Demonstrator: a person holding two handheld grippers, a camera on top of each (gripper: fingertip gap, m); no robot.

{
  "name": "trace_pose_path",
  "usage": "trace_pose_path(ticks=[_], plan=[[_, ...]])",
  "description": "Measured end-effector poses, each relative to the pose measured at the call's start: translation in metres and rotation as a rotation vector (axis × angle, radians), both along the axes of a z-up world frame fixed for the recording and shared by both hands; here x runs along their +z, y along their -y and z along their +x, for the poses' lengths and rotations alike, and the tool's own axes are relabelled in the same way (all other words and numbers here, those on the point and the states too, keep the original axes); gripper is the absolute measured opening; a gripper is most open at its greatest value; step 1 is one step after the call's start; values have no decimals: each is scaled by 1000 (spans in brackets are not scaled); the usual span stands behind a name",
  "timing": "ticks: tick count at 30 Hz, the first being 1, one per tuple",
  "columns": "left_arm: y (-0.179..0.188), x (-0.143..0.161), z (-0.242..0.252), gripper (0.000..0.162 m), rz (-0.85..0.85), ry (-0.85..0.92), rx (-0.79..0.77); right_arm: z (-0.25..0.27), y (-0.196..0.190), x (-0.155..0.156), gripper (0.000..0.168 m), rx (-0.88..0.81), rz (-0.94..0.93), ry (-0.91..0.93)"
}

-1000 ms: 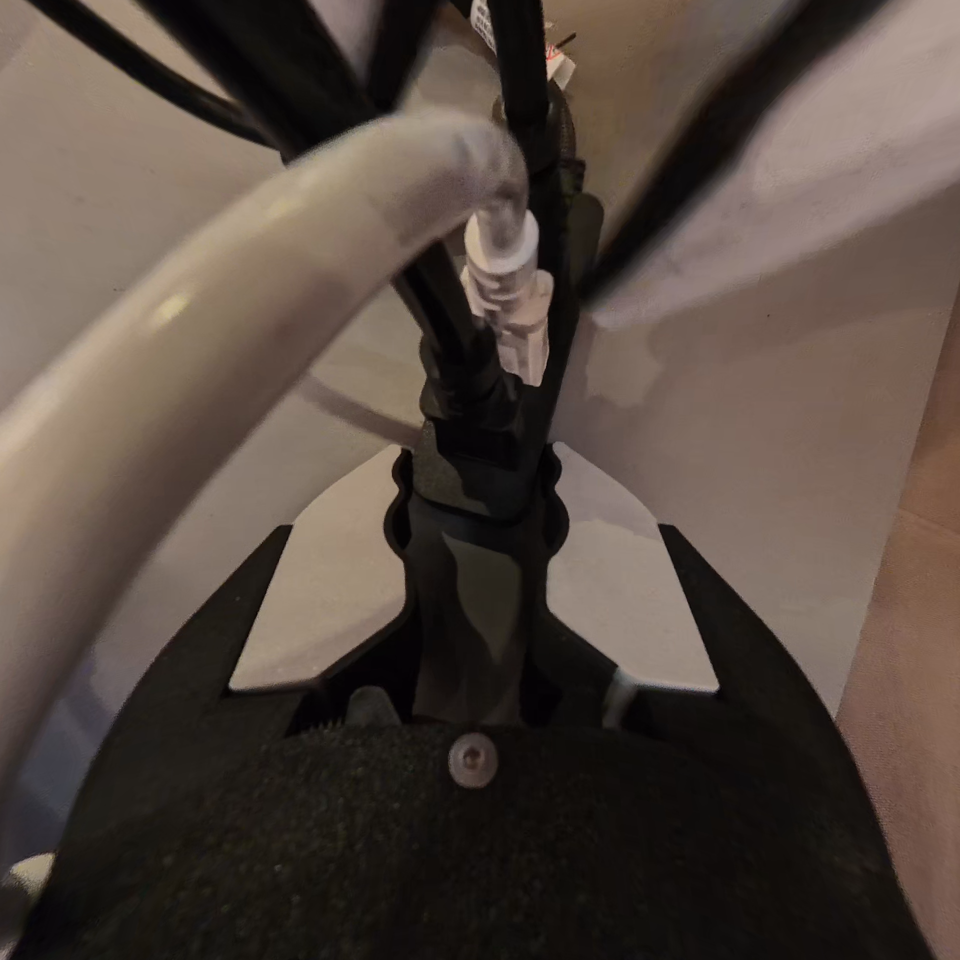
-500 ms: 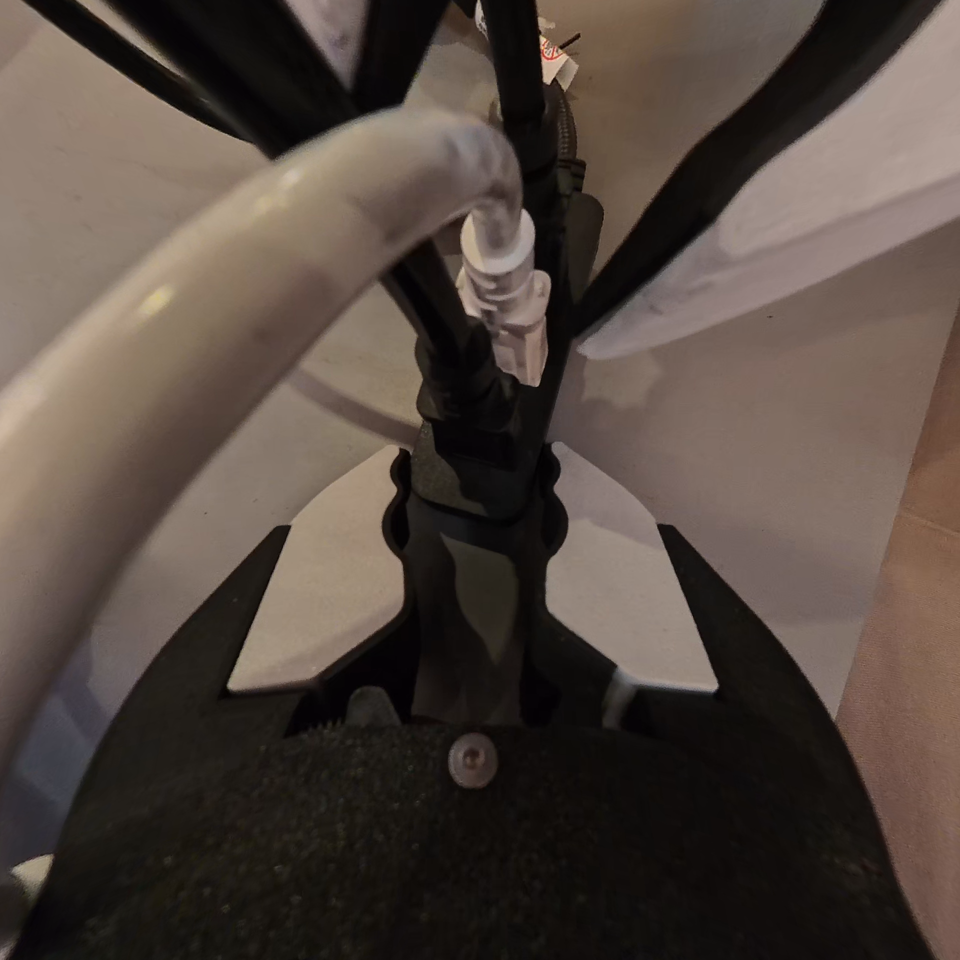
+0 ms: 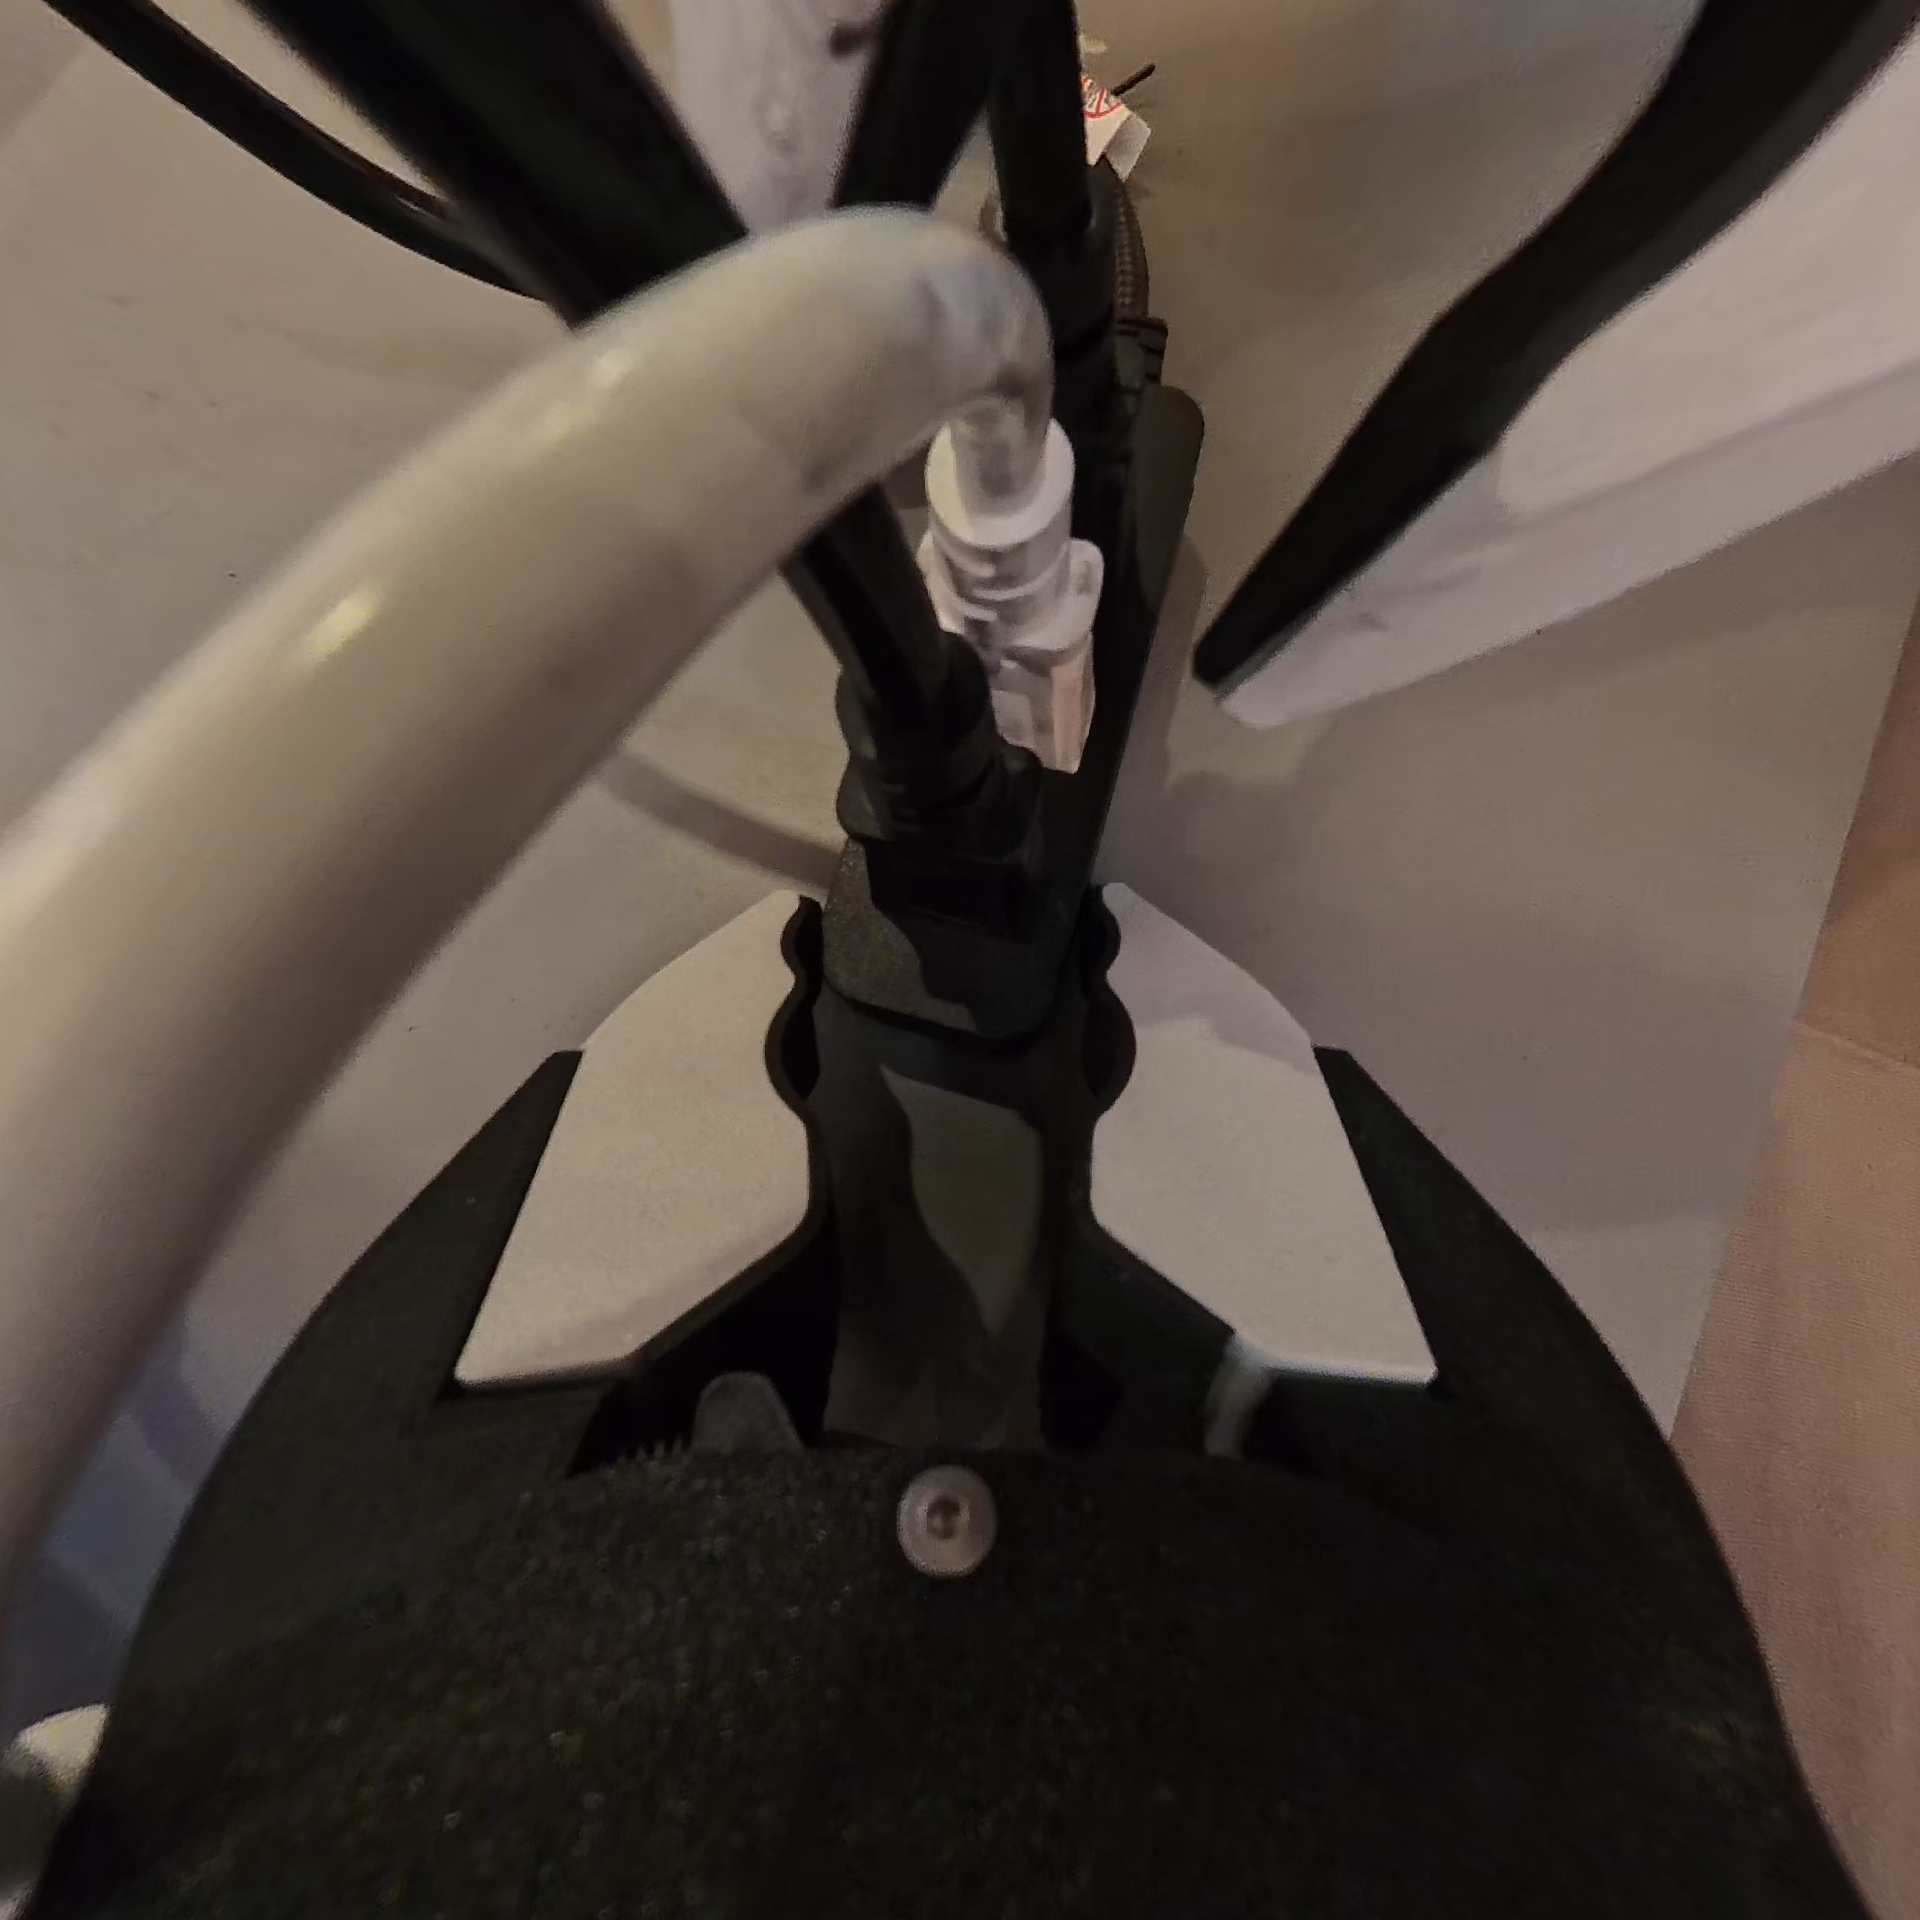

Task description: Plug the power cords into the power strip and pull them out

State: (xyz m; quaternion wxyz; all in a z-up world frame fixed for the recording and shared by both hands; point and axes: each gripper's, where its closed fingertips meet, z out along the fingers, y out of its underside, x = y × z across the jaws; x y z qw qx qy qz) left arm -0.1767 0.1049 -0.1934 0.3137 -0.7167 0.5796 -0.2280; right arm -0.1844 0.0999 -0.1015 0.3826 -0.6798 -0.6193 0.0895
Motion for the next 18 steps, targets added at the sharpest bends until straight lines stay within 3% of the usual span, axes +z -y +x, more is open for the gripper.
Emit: trace_pose_path(ticks=[4, 9, 12, 18], plan=[[0, 0, 0, 48, 0, 1, 0, 2, 1, 9, 26, 9, -10, -54], [-1, 0, -1, 48, 4, 1, 10, 1, -5, -3, 30, -21, 73, 18], [-1, 0, -1, 47, 3, 0, 17, 2, -15, 0, 11, -58, 179, 51], [0, 1, -2, 48, 10, 1, 19, 1, -13, 0, 8, -80, 38, -96]])
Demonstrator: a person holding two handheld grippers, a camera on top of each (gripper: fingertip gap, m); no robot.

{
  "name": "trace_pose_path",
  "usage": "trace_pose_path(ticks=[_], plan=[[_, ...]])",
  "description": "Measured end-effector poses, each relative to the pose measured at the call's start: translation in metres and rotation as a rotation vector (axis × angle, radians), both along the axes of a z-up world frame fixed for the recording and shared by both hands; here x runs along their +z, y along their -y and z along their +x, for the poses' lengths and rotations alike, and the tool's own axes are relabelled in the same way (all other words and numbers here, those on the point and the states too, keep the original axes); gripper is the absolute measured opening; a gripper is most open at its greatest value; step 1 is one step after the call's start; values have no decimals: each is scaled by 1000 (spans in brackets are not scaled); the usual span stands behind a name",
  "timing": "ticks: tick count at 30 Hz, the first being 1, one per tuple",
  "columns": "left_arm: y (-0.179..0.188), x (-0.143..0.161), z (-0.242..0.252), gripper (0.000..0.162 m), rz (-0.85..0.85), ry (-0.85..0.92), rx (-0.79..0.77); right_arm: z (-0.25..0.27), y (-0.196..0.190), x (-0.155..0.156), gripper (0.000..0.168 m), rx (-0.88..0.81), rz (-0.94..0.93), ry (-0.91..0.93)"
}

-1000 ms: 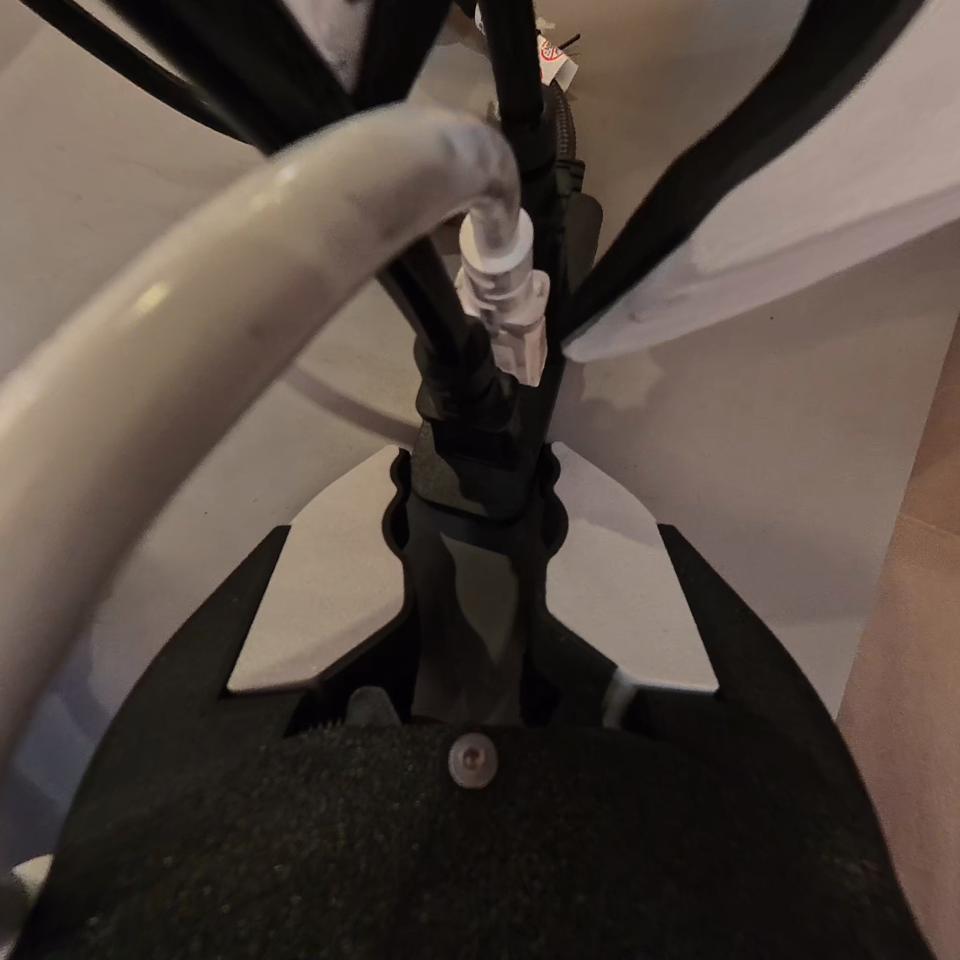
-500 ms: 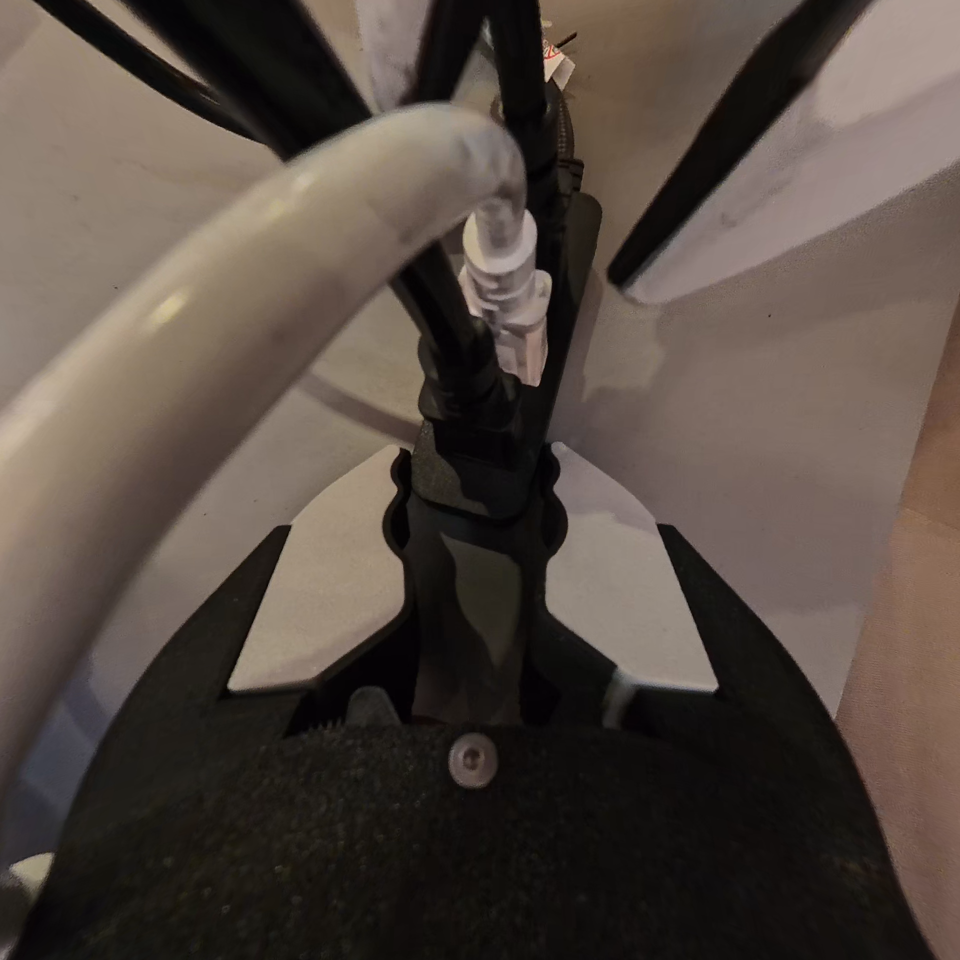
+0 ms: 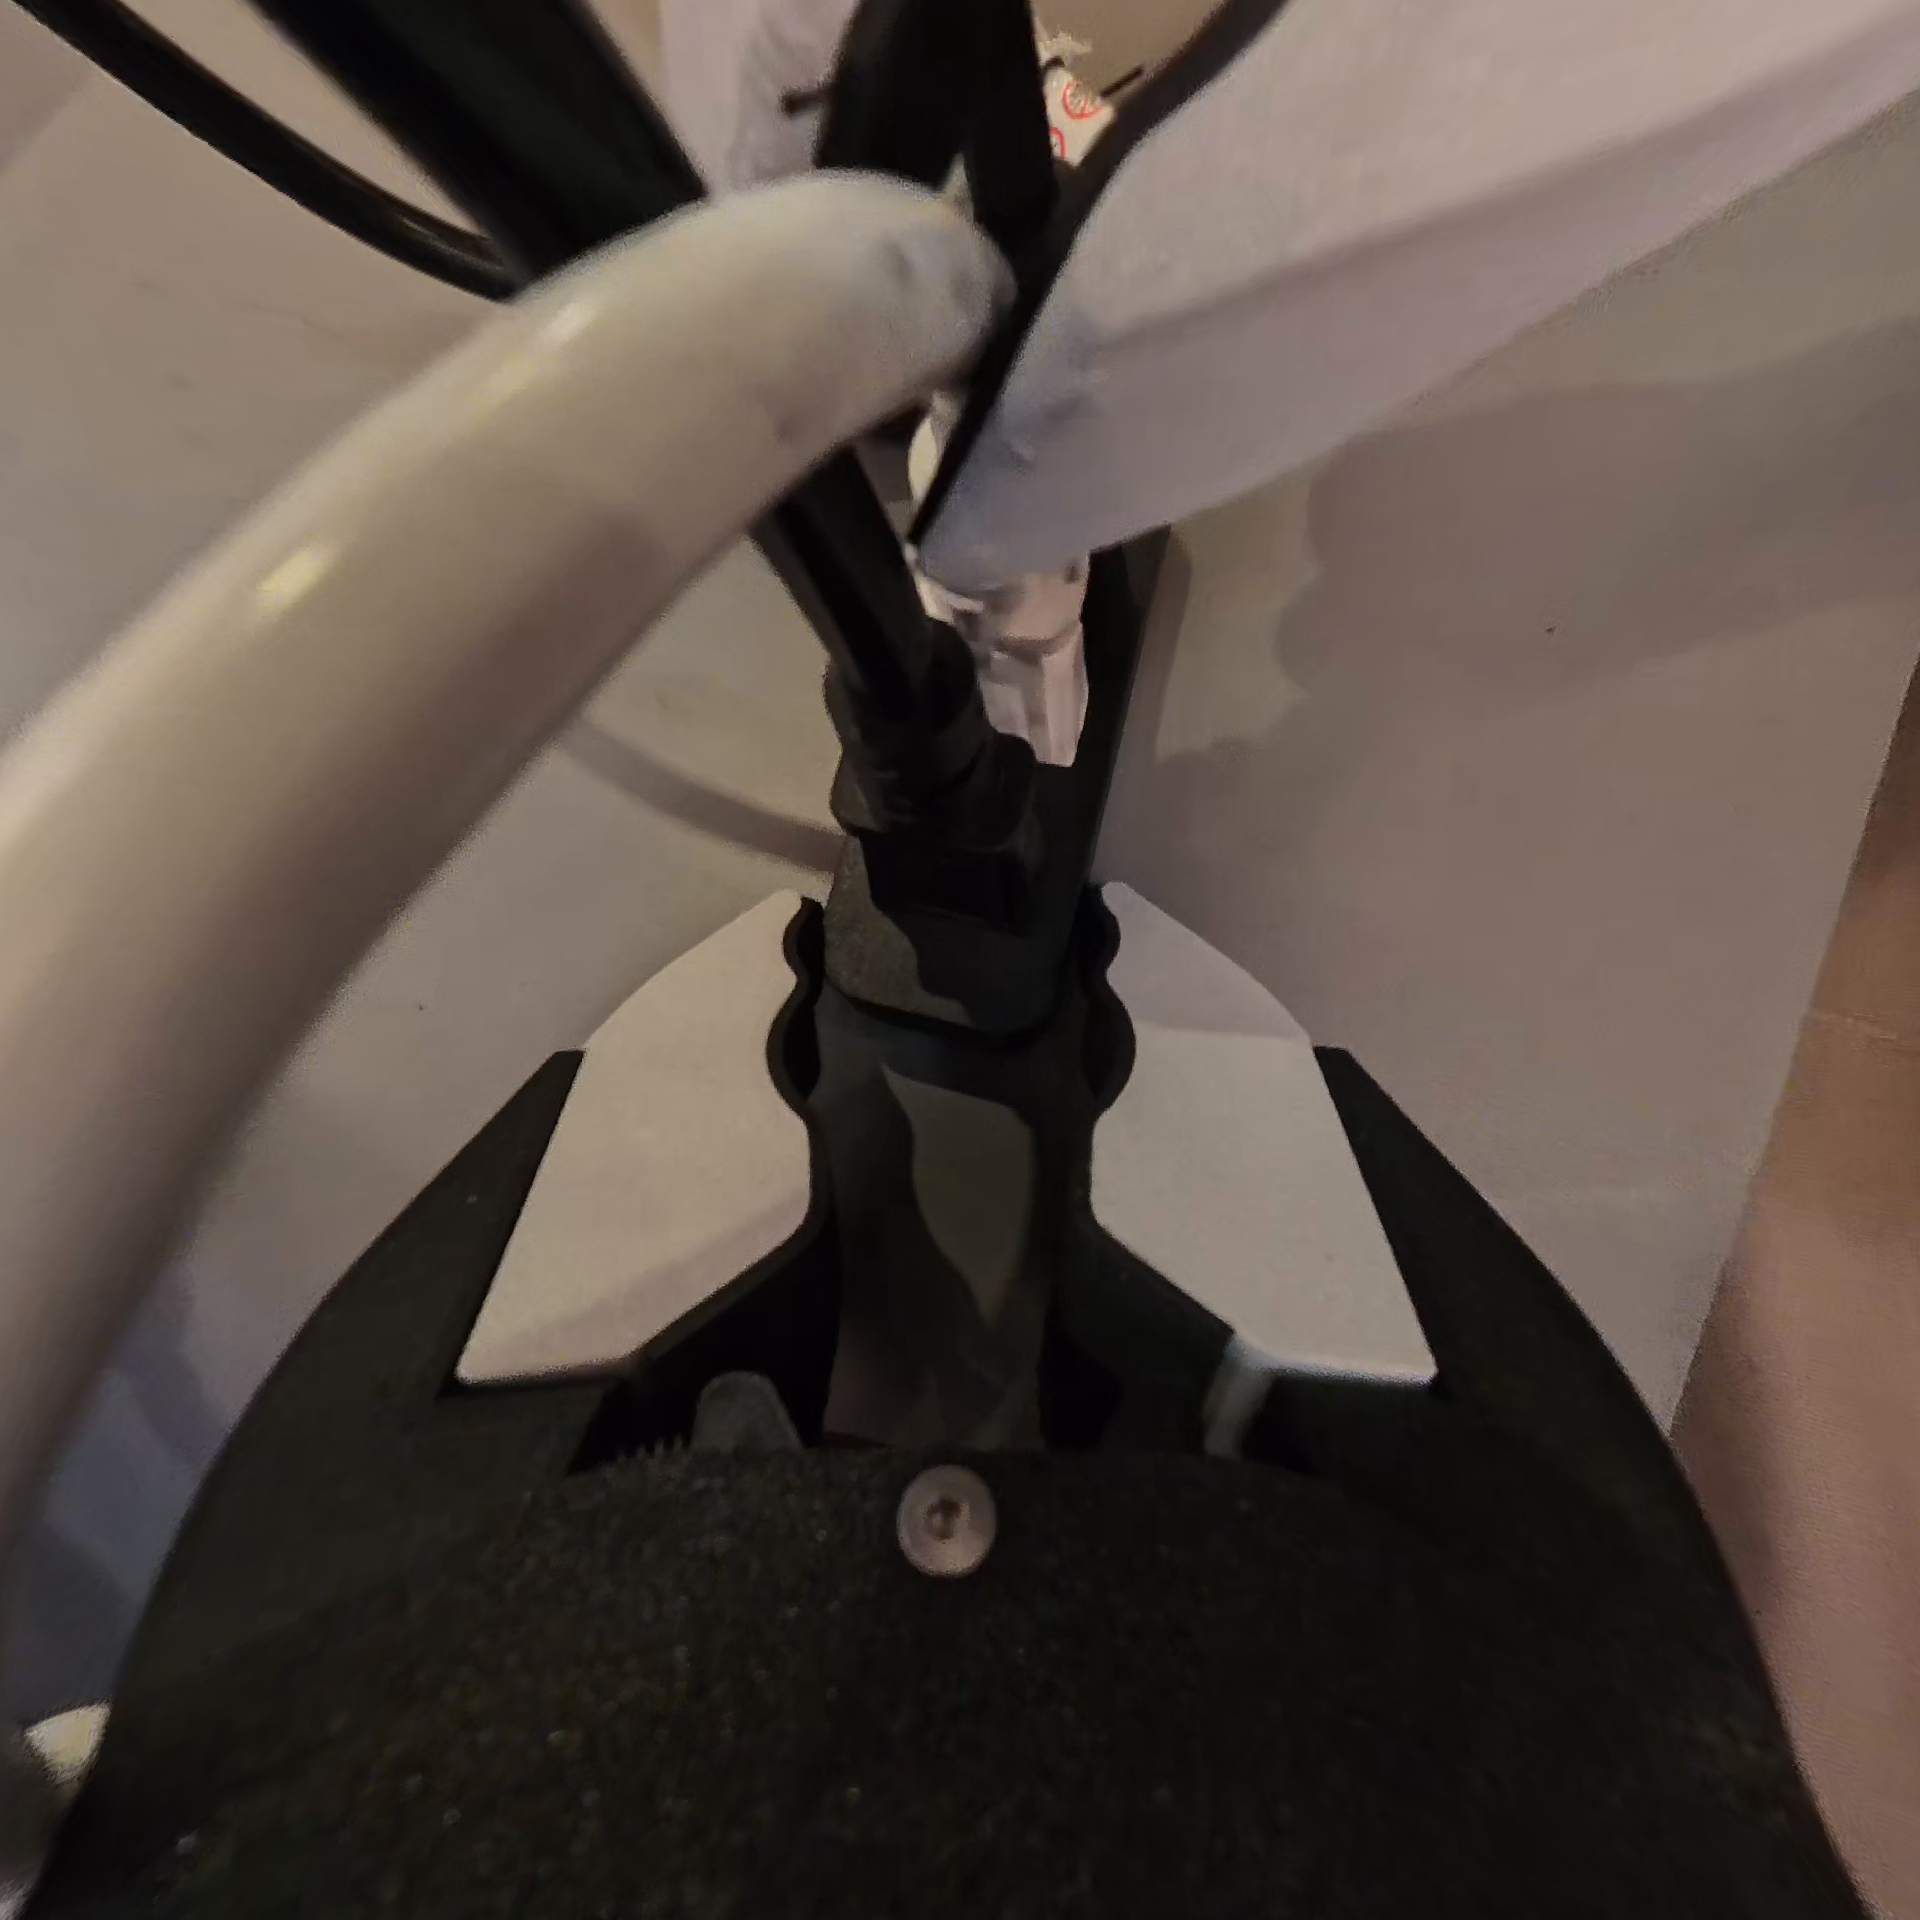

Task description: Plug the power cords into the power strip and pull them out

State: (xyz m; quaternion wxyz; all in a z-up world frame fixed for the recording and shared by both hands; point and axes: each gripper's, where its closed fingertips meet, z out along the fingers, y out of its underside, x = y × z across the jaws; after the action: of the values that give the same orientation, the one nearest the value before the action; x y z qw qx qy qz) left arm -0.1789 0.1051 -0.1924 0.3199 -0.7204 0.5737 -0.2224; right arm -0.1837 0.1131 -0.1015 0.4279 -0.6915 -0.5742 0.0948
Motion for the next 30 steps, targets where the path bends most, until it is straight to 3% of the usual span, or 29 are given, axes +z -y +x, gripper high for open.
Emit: trace_pose_path(ticks=[7, 16, 20, 23, 26, 27, 30], plan=[[10, 2, 2, 46, 41, 3, -41, 5, 20, 3, 8, 66, -50, -113], [4, 5, 2, 46, 18, 30, 22, 6, 1, 13, 9, -65, -201, -650], [4, 1, -3, 45, 45, -15, 17, 0, 13, 9, 11, -4, -149, -517], [8, 1, -6, 44, 27, -15, -39, -4, 50, 8, 70, 210, -295, -466], [8, -1, -11, 45, -5, -11, -87, 28, 67, 15, 51, 329, -407, -382], [7, -1, -13, 44, -14, -7, -89, 42, 61, 14, 44, 300, -432, -379], [6, -1, -16, 44, -12, -4, -95, 70, 29, -35, 45, 114, -397, -131]])
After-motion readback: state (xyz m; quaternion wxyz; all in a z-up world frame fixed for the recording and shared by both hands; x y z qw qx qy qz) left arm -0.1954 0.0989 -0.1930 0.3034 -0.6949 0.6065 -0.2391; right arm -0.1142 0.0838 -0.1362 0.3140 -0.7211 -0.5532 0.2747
